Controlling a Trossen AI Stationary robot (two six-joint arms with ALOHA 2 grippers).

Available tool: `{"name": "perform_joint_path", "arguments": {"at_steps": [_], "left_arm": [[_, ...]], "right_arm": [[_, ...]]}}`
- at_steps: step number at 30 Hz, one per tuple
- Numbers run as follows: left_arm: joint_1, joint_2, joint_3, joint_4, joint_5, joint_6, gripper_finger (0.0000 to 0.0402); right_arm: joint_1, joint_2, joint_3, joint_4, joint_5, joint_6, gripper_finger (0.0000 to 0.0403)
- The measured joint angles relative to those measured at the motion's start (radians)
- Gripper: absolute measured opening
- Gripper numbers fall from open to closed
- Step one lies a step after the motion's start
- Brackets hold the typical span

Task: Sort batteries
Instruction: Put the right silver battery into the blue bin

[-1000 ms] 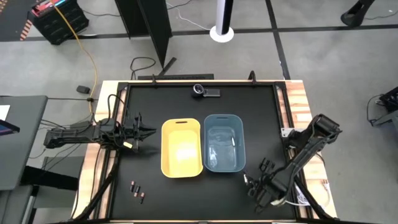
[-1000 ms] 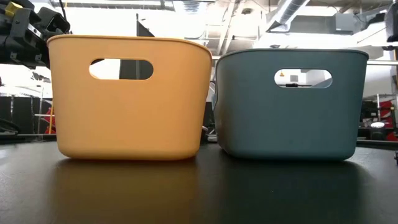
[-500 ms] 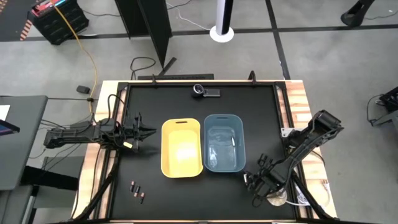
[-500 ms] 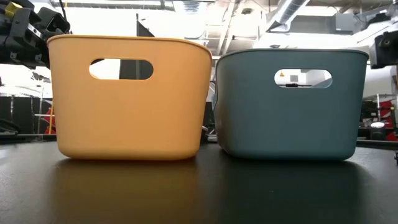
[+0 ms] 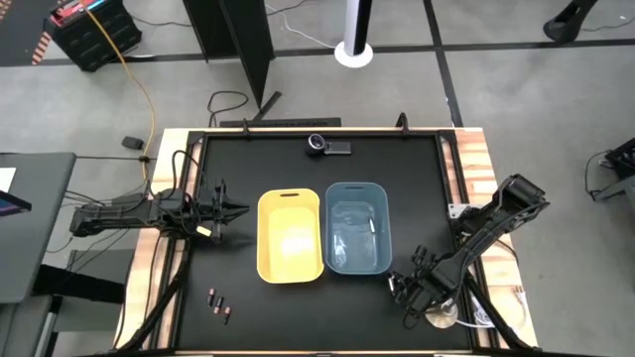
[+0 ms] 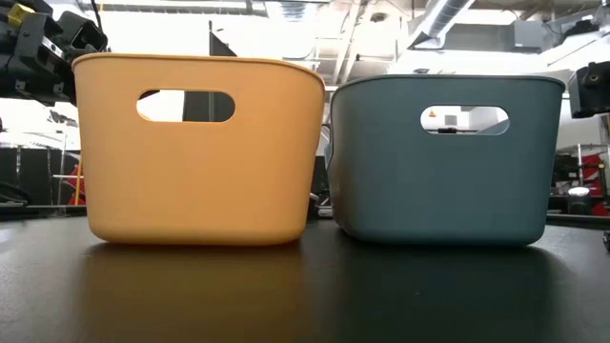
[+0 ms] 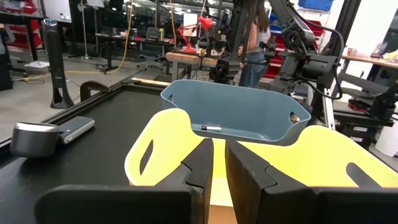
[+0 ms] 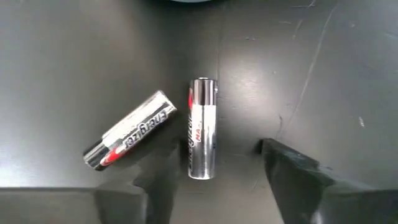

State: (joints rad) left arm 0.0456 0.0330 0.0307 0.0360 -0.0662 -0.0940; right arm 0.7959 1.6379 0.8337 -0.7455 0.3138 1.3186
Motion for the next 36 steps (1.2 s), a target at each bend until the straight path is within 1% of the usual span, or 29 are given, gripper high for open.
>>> {"name": "perform_joint_path", "arguments": {"at_steps": [5,8,17,22,36], "left_arm": [[0.0,0.0,0.0,0.0,0.0,0.0,0.0039],[0.0,0.0,0.0,0.0,0.0,0.0,0.0039],[0.0,0.0,0.0,-0.001,0.0,0.0,0.0039],[0.0,0.0,0.0,-0.001,0.0,0.0,0.0039],[0.0,0.0,0.0,-0.001,0.0,0.0,0.0039]], "right_arm": [[0.0,0.001,-0.001,0.019,-0.001,-0.014,0.0151],[0.0,0.001,-0.002,0.02,-0.001,-0.014,0.0114],[0.005,0.002,-0.002,0.046,-0.008,-0.018,0.0051],[0.016,0.002,-0.002,0.047,-0.008,-0.01,0.0032],[0.015,-0.001,-0.002,0.048,-0.015,-0.007,0.0028]]}}
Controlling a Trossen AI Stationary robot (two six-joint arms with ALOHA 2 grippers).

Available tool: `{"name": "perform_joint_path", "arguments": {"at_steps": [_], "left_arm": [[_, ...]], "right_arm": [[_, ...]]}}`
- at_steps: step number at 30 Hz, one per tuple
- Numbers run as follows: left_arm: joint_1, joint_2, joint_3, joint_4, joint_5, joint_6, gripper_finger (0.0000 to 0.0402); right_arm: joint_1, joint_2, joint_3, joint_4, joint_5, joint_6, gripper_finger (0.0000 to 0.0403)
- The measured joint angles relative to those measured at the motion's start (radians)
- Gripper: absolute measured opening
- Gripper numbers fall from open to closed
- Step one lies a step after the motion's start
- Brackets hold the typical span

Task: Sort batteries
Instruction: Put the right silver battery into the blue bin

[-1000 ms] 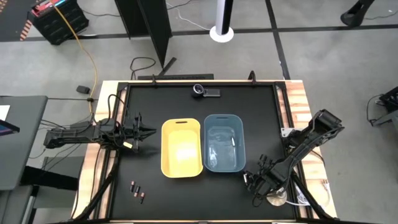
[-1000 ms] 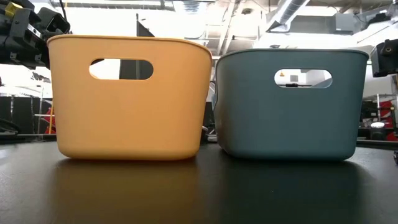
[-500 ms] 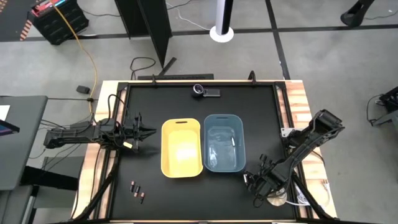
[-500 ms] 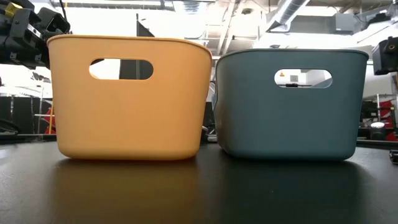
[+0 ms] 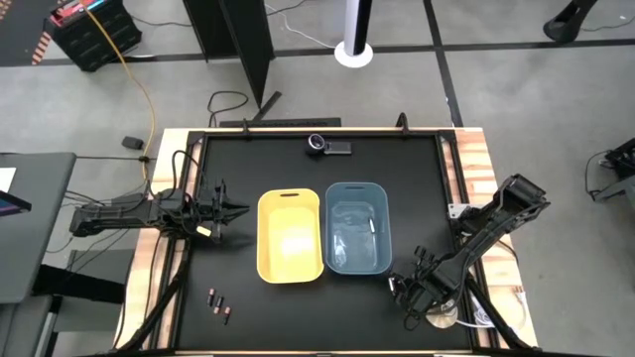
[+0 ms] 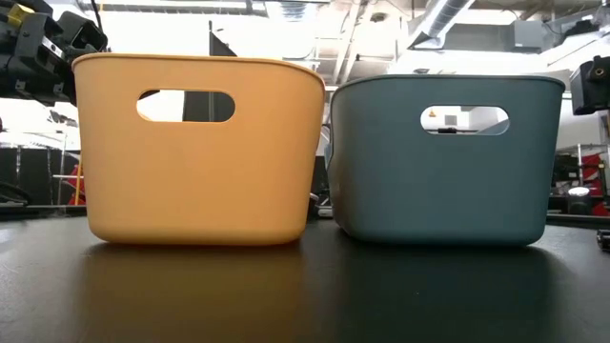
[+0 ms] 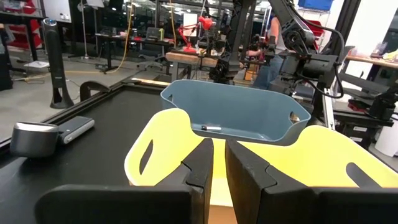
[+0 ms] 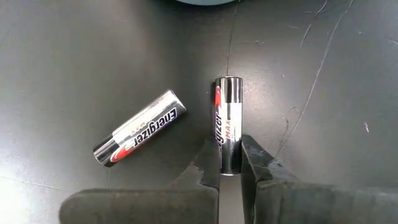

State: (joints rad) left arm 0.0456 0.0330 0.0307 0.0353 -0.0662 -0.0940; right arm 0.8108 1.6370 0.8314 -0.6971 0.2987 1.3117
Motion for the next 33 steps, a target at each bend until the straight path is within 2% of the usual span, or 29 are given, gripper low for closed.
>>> {"name": "perform_joint_path", "arguments": {"at_steps": [8,21,28,33], "left_arm": [[0.0,0.0,0.0,0.0,0.0,-0.002,0.0039],[0.0,0.0,0.0,0.0,0.0,-0.008,0.0039],[0.0,0.0,0.0,0.0,0.0,-0.008,0.0039],[0.0,0.0,0.0,0.0,0.0,-0.008,0.0039]], "right_arm": [[0.0,-0.046,-0.005,-0.02,-0.032,0.0,0.0027],[0.001,-0.152,-0.003,-0.094,-0.018,-0.008,0.0027],[0.001,-0.259,-0.002,-0.121,-0.14,-0.006,0.0027],[0.015,-0.341,-0.001,-0.118,-0.147,-0.009,0.0027]]}}
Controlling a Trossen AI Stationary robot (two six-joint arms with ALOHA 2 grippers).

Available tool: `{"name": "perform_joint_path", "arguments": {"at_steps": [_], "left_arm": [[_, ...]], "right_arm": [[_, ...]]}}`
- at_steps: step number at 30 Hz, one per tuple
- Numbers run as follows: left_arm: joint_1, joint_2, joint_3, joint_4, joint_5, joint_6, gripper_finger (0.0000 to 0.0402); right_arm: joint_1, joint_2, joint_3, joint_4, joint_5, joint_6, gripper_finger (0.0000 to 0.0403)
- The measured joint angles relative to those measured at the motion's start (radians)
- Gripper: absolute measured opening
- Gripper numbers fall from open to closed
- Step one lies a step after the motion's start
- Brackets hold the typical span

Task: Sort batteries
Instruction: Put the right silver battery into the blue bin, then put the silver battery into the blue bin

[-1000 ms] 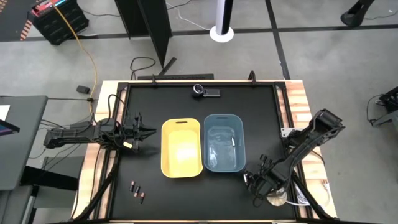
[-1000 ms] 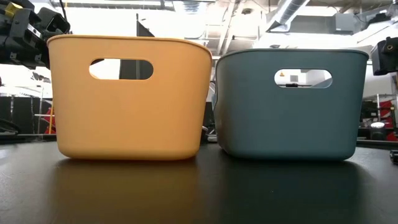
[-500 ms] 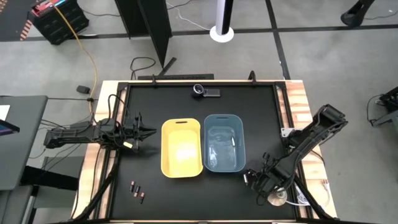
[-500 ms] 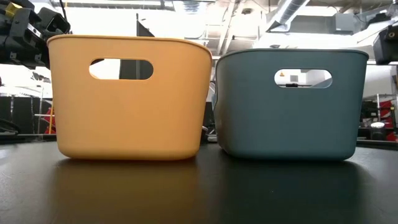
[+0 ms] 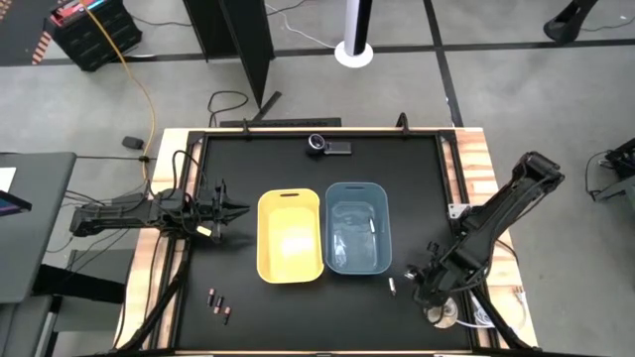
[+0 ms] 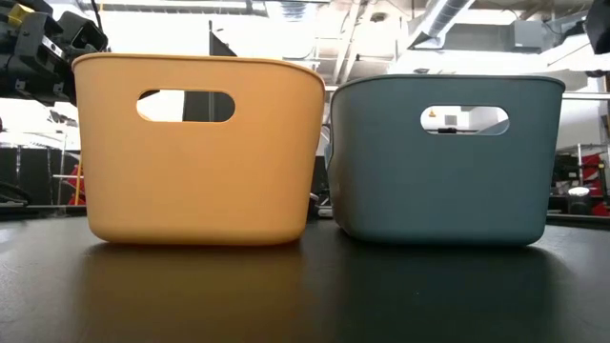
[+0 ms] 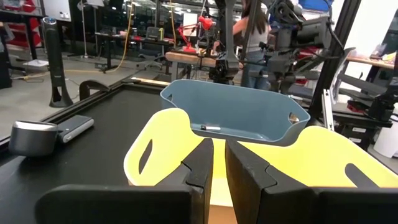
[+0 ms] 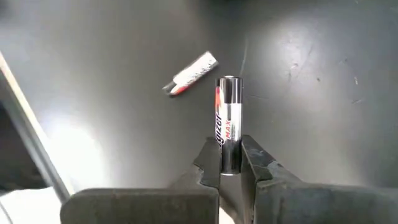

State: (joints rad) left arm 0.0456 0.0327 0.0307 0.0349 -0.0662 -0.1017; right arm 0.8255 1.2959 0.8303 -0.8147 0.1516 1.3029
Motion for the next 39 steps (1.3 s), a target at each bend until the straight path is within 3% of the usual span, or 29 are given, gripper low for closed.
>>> {"name": "perform_joint_path", "arguments": {"at_steps": [8,13,19,26,31,39], "left_arm": [[0.0,0.0,0.0,0.0,0.0,0.0,0.0039],[0.0,0.0,0.0,0.0,0.0,0.0,0.0039],[0.0,0.0,0.0,0.0,0.0,0.0,0.0039],[0.0,0.0,0.0,0.0,0.0,0.0,0.0039],[0.0,0.0,0.0,0.0,0.0,0.0,0.0039],[0.0,0.0,0.0,0.0,0.0,0.0,0.0039]], "right_arm": [[0.009,-0.153,0.0,0.015,0.004,-0.029,0.0027],[-0.02,-0.231,0.001,0.073,0.066,-0.133,0.0027],[-0.135,-0.262,0.001,0.225,0.158,-0.365,0.0028],[-0.308,-0.214,0.002,0.312,0.165,-0.525,0.0036],[-0.391,-0.151,0.002,0.302,0.166,-0.527,0.0086],[-0.406,-0.115,0.004,0.31,0.165,-0.553,0.022]]}}
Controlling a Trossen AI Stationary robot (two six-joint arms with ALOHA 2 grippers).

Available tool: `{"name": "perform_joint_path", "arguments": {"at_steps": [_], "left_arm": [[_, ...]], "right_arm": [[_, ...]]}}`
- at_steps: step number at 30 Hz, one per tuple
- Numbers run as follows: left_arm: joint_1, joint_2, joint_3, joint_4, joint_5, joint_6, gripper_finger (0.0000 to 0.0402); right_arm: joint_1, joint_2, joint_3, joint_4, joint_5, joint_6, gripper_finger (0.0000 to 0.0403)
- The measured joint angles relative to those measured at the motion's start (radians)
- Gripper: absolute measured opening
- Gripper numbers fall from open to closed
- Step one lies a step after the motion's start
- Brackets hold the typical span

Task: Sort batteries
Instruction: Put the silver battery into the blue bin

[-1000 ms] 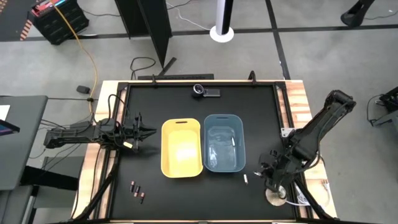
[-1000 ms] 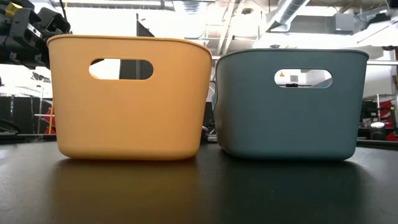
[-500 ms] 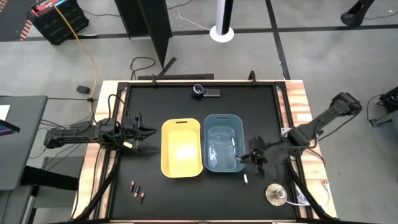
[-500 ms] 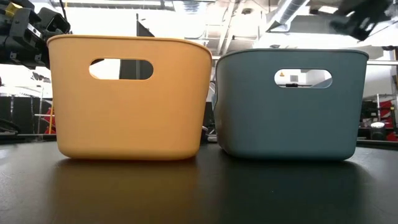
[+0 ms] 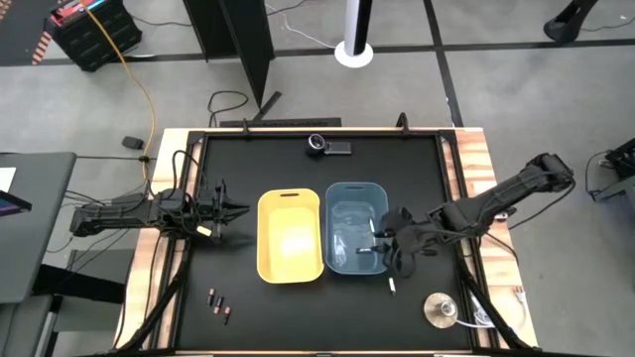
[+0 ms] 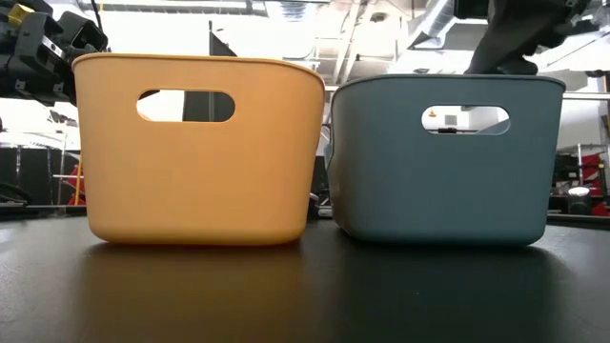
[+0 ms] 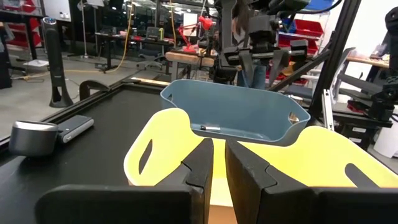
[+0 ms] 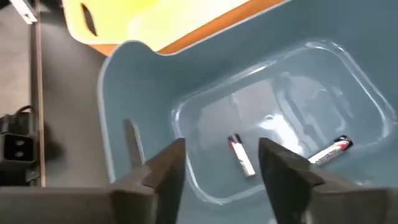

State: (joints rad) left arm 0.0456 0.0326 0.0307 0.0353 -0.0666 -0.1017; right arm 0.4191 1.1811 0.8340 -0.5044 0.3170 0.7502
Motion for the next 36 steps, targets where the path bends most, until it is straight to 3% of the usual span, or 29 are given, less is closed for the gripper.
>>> {"name": "perform_joint_path", "arguments": {"at_steps": [3,9,20,28,36], "left_arm": [[0.0,0.0,0.0,0.0,0.0,0.0,0.0039],[0.0,0.0,0.0,0.0,0.0,0.0,0.0039],[0.0,0.0,0.0,0.0,0.0,-0.001,0.0039],[0.0,0.0,0.0,0.0,0.0,0.0,0.0039],[0.0,0.0,0.0,0.0,0.0,-0.005,0.0039]], "right_arm": [[0.031,-0.011,0.024,-0.002,0.0,-0.01,0.0244],[0.178,-0.031,0.104,-0.038,0.001,0.021,0.0245],[0.428,0.161,0.12,-0.27,0.039,0.611,0.0231],[0.428,0.363,0.12,-0.276,0.03,0.815,0.0231],[0.382,0.487,0.12,-0.205,-0.027,0.823,0.023]]}}
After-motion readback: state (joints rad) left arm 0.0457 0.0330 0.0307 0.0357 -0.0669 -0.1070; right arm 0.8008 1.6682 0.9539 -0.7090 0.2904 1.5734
